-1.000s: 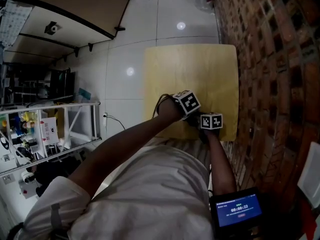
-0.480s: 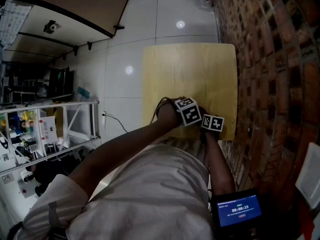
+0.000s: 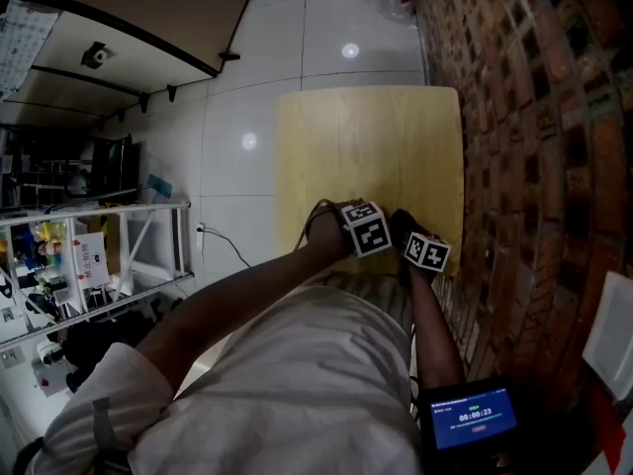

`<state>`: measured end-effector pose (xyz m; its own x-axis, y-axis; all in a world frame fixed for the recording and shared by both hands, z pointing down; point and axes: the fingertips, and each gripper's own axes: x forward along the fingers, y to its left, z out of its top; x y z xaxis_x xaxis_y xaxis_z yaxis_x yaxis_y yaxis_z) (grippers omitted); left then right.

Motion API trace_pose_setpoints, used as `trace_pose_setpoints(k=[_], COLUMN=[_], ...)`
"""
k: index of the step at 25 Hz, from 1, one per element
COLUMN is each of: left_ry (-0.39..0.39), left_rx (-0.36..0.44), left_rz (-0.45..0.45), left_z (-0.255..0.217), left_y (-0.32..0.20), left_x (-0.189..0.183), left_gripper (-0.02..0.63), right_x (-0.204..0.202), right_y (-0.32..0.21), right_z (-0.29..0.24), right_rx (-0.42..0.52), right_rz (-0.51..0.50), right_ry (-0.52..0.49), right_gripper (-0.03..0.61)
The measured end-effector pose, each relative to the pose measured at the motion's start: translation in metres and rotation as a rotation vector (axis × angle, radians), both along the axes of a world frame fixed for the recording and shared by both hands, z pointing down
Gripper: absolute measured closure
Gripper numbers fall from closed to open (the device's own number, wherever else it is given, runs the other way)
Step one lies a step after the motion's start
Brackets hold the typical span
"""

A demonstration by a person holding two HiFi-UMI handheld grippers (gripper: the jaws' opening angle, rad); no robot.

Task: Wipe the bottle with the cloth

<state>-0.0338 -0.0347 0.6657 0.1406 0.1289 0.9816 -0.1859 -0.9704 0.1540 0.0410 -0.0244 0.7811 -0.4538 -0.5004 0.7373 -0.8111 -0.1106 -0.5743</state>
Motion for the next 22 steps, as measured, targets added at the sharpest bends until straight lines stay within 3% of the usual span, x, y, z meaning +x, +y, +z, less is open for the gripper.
trace_pose_setpoints(k=[7,14,22], left_ry=[0.102,0.188,0.279], left_rx=[0.041,0.049,0.106], left_rz=[0.027,0.083,0.058], left_z=[-0.020,-0.025,-0.034], left_y=[0.011,0.028,0.021], left_x=[0.005,0.017,0.014], left_gripper=[0.520,0.517,0.473], right_x=[0.001,0.002,0.001], right_y=[-0.005,-0.020,-0.036], right_z=[-0.018,-0.028,-0.021], right_rx=[0.090,0.139,0.154], right_rz=[-0.004,-0.010,-0.104], right_ry=[0.142,0.153,0.220], right_gripper=[0.492,0.492,0.492])
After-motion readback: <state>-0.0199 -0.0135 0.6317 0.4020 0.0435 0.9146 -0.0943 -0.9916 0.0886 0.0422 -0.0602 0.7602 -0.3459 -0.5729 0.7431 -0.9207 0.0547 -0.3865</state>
